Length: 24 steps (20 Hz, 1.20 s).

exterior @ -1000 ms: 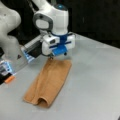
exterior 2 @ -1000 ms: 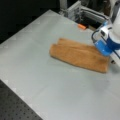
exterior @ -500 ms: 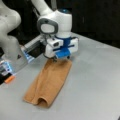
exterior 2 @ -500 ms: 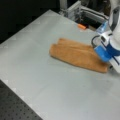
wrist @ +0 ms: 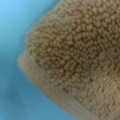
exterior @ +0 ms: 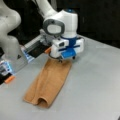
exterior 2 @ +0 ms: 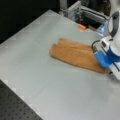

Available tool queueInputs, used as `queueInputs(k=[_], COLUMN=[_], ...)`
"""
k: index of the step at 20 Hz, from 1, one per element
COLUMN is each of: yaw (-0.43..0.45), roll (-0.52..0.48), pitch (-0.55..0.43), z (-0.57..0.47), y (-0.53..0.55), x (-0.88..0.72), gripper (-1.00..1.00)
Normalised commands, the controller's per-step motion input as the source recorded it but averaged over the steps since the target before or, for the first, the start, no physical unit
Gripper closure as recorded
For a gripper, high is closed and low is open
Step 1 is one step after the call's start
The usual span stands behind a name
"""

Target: Folding a towel twice

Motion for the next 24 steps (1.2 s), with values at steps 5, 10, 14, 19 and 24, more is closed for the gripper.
queueInputs(k=[5, 10, 14, 19, 24], yaw=[0.072, 0.014, 0.024, 0.005, -0.035], roll=[-0.228, -0.195, -0.148, -0.165, -0.25], pitch=[0.067, 0.039, -0.035, -0.044, 0.001], z=[-0.12, -0.27, -0.28, -0.31, -0.3], y=[0.11, 0.19, 0.24, 0.26, 0.3], x=[0.02, -0.02, 0.07, 0.11, 0.09], gripper=[-1.0, -1.0, -1.0, -1.0, -1.0])
